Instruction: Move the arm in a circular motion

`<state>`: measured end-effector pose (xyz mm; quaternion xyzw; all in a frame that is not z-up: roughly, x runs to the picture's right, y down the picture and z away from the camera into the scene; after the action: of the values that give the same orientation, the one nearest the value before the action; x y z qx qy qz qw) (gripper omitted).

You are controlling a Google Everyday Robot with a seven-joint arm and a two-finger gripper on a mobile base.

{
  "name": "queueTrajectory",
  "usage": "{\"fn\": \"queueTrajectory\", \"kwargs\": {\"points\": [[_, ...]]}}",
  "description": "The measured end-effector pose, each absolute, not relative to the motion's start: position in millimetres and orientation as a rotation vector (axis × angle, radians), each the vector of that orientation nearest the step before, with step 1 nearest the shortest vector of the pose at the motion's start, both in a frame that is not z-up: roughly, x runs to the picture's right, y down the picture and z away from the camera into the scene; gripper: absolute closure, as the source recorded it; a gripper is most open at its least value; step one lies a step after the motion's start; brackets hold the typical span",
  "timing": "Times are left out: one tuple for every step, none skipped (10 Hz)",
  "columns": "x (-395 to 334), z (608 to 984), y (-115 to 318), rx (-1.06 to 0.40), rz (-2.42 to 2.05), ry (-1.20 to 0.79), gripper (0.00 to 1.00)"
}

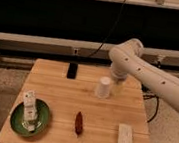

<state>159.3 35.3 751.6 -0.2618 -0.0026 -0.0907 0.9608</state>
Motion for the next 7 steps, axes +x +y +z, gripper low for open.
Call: {"fn": "queueTrajectory", "kwargs": {"points": [[164.2, 751.2, 36.9, -0.533, -0.181, -0.005, 0.2], [162.7, 751.0, 37.0, -0.535, -0.182, -0.01, 0.2], [158.3, 752.7, 36.6, -0.536, -0.187, -0.016, 0.2], [158.0, 752.9, 36.3, -0.536, -0.188, -0.019, 0.2], [160.4, 753.1, 36.6, -0.536, -0.19, -0.019, 0.2], [167.1, 753.6, 37.6, -0.538, -0.19, -0.02, 0.2], [167.5, 753.3, 38.4, -0.541, -0.185, -0.025, 0.2]]}}
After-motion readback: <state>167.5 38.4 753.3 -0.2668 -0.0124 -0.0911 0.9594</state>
